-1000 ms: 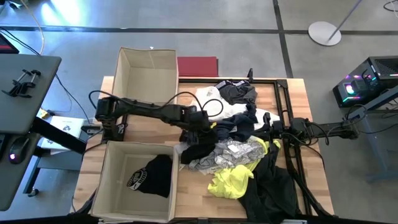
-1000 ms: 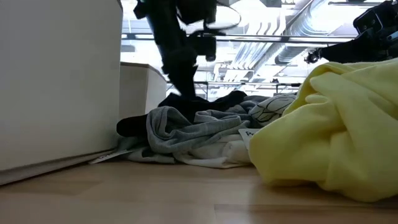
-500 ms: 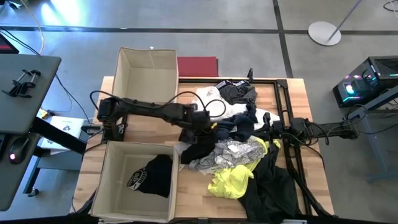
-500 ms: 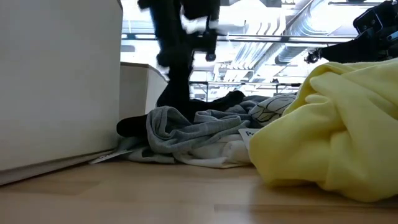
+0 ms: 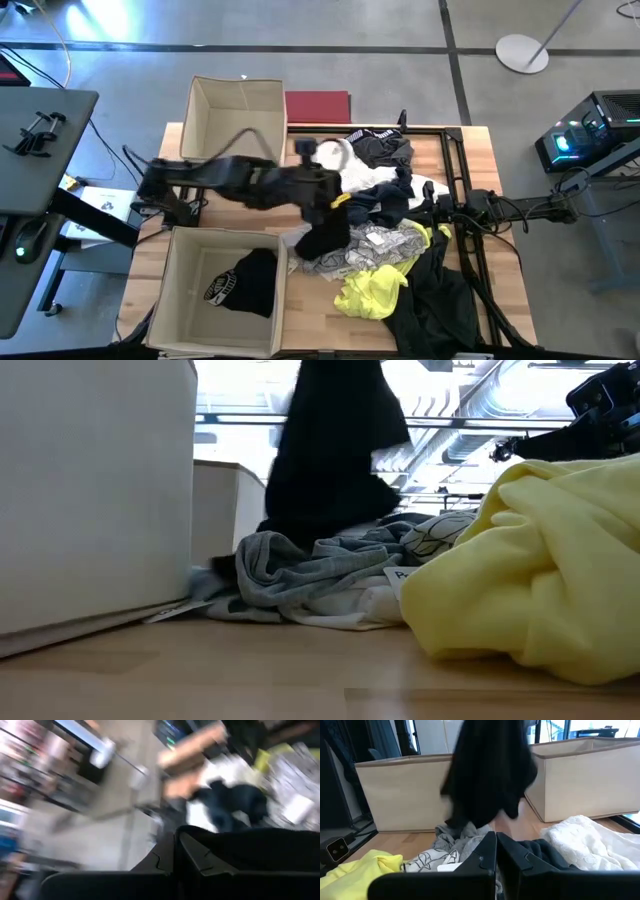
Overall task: Sort clothes
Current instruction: Put the black boxer into the bottom laundry organizer
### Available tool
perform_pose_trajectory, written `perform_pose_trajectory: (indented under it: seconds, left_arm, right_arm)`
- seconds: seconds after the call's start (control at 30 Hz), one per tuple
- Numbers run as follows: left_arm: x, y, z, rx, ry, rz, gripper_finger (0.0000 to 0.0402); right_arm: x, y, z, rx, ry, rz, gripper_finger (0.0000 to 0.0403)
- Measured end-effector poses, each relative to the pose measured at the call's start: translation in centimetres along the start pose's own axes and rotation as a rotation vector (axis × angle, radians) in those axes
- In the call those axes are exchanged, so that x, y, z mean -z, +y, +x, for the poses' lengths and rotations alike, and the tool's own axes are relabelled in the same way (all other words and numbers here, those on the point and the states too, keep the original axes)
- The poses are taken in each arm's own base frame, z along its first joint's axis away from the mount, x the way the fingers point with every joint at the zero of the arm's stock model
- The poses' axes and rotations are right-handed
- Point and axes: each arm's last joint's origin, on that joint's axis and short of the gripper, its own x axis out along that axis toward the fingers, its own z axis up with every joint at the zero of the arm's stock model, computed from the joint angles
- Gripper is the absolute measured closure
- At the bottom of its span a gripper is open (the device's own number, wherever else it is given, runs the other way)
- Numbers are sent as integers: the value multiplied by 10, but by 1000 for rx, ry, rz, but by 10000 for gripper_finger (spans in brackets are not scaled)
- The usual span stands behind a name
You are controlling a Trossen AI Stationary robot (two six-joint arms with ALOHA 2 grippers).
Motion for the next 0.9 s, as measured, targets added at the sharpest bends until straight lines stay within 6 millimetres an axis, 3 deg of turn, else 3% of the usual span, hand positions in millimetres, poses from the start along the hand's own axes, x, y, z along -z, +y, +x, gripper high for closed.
perform_pose_trajectory:
  seconds: [0.23,0.53,0.7,0.9]
  left_arm:
    - [-19,41,-96,-105,-296,-24,401]
    - [2,55,-204,70,-601,-113,401]
    - [14,51,-248,229,-761,-87,401]
    - [16,42,-282,303,-899,-60,401]
  right_arm:
    - [0,0,0,0,0,0,402]
    - [0,0,0,0,1,0,402]
    - [0,0,0,0,1,0,402]
    - [0,0,0,0,1,0,402]
